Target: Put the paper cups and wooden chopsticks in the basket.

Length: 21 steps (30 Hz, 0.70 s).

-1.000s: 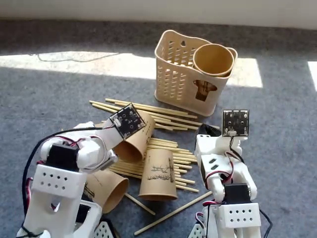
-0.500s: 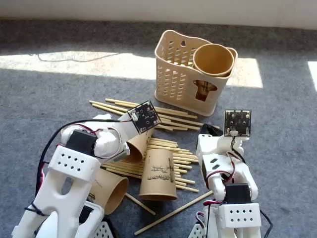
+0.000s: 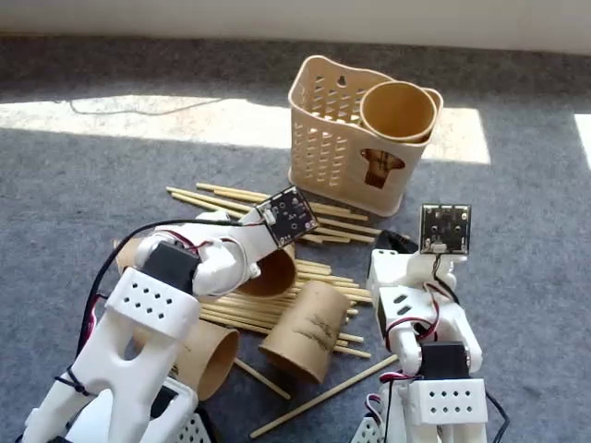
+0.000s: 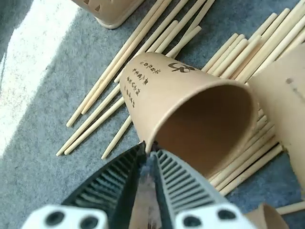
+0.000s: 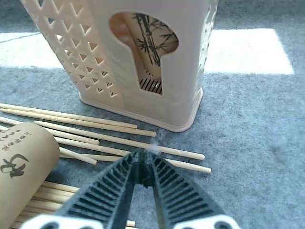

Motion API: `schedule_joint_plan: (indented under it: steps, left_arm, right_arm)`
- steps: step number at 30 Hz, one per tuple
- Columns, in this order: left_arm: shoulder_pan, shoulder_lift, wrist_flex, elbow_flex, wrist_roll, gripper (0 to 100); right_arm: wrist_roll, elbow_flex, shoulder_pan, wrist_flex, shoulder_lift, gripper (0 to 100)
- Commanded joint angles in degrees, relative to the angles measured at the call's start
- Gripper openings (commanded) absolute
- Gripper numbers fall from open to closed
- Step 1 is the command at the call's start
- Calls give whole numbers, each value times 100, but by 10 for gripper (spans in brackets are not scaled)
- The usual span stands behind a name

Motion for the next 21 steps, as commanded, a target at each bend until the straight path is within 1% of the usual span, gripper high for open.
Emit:
schedule_joint_plan:
  steps: [1, 5, 10, 14, 17, 21]
  left_arm:
    - [136, 22, -70, -418, 360, 5]
    - [110, 22, 0, -796, 809, 5]
    - [119, 31, 730, -1701, 1327, 5]
    - [119, 66, 1257, -2615, 1644, 5]
    - [154, 66, 1398, -3125, 1908, 5]
    - [163, 75, 1451, -3697, 2198, 5]
  right_arm:
    - [-18, -66, 136, -163, -84, 5]
    - [-44, -66, 356, -163, -84, 5]
    - [-53, -66, 418, -163, -84, 5]
    - [-70, -66, 734, -171, -84, 5]
    - [-70, -66, 840, -171, -84, 5]
    - [-70, -22, 840, -549, -84, 5]
